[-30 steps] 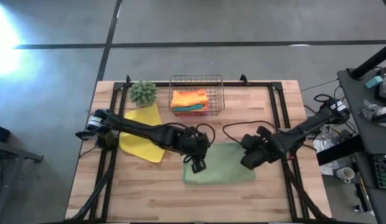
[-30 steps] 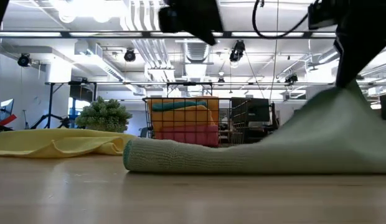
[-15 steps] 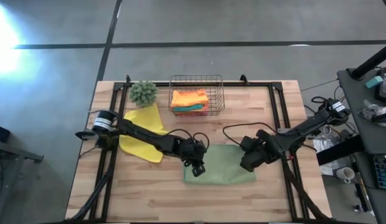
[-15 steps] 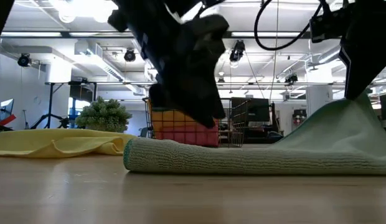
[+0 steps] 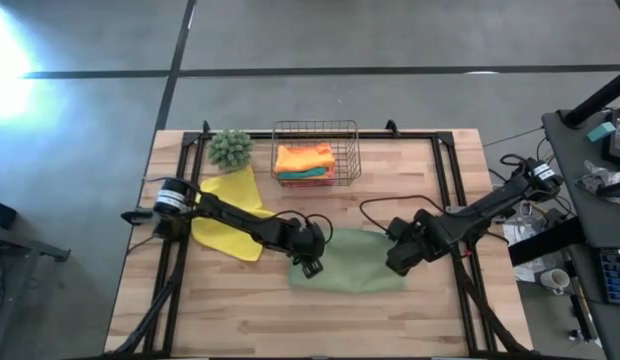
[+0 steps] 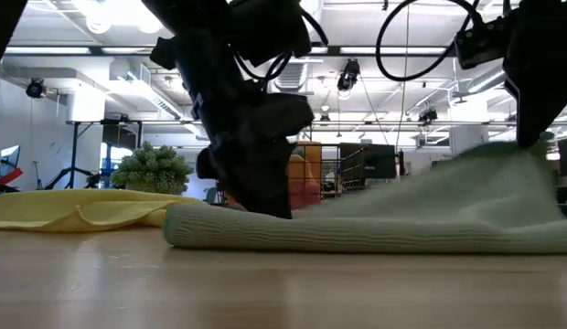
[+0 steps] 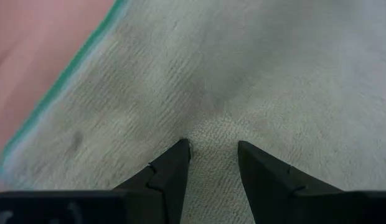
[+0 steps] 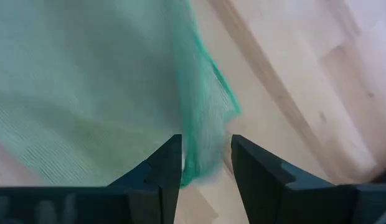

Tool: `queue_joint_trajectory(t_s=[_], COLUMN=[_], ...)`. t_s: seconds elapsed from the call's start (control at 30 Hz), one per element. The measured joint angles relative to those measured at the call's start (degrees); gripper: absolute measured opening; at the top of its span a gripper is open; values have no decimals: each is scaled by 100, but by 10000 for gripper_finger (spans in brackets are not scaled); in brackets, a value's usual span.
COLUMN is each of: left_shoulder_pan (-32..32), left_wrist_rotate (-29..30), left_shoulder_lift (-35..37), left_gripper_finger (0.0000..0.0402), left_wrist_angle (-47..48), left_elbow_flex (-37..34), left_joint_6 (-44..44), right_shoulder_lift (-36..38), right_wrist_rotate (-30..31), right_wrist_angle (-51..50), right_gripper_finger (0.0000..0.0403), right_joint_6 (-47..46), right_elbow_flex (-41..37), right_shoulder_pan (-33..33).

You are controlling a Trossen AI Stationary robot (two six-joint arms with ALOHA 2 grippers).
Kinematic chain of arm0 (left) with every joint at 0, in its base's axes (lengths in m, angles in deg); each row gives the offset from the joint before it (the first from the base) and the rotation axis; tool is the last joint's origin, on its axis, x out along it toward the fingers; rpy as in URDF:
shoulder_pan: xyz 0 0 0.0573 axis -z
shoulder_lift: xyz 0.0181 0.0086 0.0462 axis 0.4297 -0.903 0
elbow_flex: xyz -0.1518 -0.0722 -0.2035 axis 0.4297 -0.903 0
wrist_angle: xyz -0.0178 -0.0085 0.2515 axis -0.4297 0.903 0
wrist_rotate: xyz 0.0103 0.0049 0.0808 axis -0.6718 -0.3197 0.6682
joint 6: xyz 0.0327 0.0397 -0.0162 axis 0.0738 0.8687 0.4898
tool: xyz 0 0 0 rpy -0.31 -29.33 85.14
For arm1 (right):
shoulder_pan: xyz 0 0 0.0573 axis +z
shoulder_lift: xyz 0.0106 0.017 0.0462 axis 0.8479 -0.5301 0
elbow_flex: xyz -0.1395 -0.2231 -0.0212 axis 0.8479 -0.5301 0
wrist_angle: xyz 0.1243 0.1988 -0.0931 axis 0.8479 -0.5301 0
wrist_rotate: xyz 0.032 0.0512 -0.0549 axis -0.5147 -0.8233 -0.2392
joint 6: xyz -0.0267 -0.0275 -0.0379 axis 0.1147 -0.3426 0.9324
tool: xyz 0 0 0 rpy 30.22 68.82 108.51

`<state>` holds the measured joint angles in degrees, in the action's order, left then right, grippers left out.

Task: Fold microfiber towels
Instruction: Fold the light green microfiber towel

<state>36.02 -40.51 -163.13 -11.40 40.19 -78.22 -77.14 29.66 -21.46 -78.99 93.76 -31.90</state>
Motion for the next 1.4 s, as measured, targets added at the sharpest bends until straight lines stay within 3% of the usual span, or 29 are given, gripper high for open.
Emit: queue_joint_trajectory(t_s=[0.13,0.33,0.43,0.6,0.93,1.4], left_shoulder_pan=[1,0,5,28,30,30], left_wrist_rotate=[155,230,252,279,416,470], left_shoulder_lift=[86,160,190,222,225,227], left_gripper_finger=[129,129,129,129,129,129], left_wrist_angle=[222,299,461,865,833,809], left_elbow_flex=[-21,4,7,48,59,79], left_joint_6=[-3,-9,-18,-14,37,303], right_shoulder_lift=[42,288,384,333,9,-5], right_wrist_rotate=[108,901,886,711,541,150], right_wrist_angle=[-508,-727,-153,1668,3294,4284], right_gripper_finger=[130,130,130,130,121,83], right_joint_6=[17,-78,9,590,544,-176], right_elbow_flex=[272,661,628,47,-1213,-2252], right_shoulder_pan=[2,0,15,12,-599,-928])
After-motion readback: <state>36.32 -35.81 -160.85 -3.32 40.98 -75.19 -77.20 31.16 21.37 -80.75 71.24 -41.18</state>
